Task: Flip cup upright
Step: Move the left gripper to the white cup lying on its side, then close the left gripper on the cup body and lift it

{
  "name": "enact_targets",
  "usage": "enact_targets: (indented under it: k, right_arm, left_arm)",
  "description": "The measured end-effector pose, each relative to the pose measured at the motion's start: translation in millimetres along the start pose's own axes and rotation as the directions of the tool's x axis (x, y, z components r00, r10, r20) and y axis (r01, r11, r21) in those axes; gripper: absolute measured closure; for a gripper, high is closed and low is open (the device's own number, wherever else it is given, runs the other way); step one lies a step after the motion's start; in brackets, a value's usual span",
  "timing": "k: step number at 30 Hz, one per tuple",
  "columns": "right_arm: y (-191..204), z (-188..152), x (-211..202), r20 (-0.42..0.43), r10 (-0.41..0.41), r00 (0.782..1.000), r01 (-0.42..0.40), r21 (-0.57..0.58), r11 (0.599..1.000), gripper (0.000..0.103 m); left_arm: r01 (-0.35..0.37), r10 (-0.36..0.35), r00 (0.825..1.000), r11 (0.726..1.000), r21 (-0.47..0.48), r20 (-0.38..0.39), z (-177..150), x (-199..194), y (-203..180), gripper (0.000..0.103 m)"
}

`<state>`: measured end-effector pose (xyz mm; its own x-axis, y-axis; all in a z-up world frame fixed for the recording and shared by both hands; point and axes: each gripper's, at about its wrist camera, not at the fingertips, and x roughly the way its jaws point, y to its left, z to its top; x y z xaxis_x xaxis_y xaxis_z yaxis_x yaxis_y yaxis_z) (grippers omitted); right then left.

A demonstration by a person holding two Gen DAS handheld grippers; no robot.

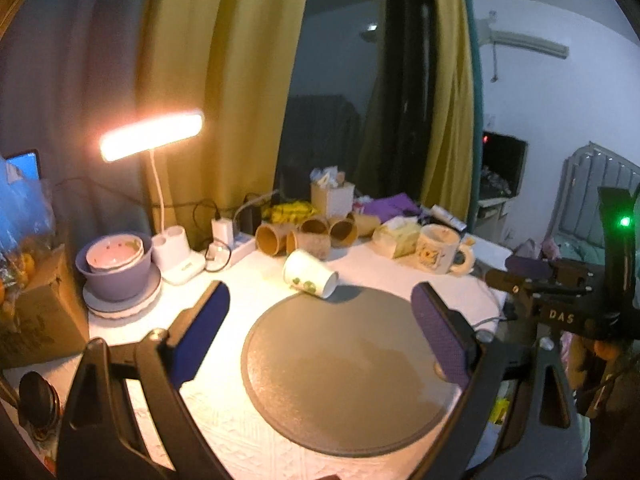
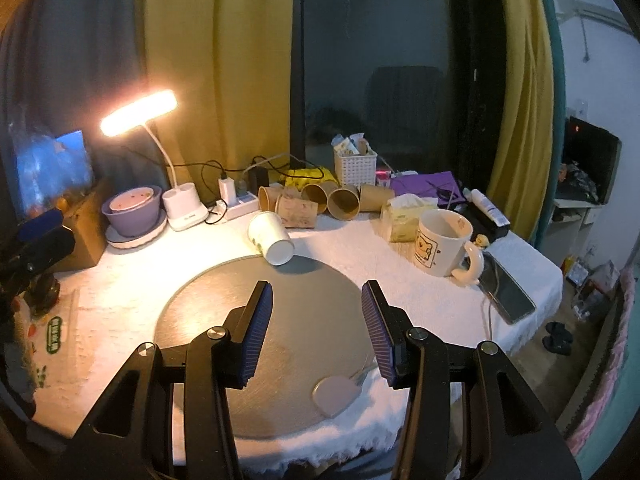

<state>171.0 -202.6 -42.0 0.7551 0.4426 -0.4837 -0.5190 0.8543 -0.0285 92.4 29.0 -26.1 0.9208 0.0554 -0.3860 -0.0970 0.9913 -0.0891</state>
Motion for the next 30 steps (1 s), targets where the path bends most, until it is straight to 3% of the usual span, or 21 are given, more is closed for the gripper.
enact_targets:
  k: [9,17,30]
  right_arm:
    - [-30,14,79,-0.088,0.042,0.995,-0.045,-0.029,0.999,0.054]
    - [-57,28,150,-0.16,0.098,0.982,-0.103,-0.023,0.994,0.054]
    - [-82,52,239,-0.204,0.184,0.962,-0.186,0.009,0.983,0.054]
  left_arm:
    - [-0.034,0.02,0.988,0.996,-0.085,-0.155,6,88,-3,0.01]
    - [-0.066,0.016,0.962,0.982,-0.175,-0.273,6,177,1,0.01]
    - [-0.141,-0.023,0.917,0.916,-0.375,-0.399,-1,298,27,0.011]
